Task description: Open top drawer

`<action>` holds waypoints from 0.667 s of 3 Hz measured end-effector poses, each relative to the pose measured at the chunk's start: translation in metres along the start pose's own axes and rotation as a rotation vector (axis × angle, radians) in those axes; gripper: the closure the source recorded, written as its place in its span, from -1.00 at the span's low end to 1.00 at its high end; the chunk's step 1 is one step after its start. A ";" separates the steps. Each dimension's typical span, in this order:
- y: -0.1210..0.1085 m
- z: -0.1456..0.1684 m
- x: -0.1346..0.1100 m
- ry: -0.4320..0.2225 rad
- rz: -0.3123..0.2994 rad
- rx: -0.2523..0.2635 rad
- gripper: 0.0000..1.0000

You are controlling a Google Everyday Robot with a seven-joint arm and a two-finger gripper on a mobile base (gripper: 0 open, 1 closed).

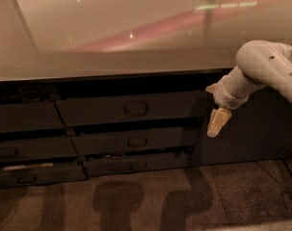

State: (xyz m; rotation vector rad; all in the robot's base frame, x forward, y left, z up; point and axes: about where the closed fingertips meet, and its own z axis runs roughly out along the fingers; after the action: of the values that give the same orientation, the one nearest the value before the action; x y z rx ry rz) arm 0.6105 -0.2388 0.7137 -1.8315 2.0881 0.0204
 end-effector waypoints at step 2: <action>0.018 0.004 -0.108 0.095 -0.230 0.037 -1.00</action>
Offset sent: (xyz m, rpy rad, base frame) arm -0.0150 0.1576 0.0339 -0.2326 -0.1096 0.2745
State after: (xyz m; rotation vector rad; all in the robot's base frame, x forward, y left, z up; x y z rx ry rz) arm 0.6039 -0.1314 0.7353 -2.0747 1.9104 -0.1656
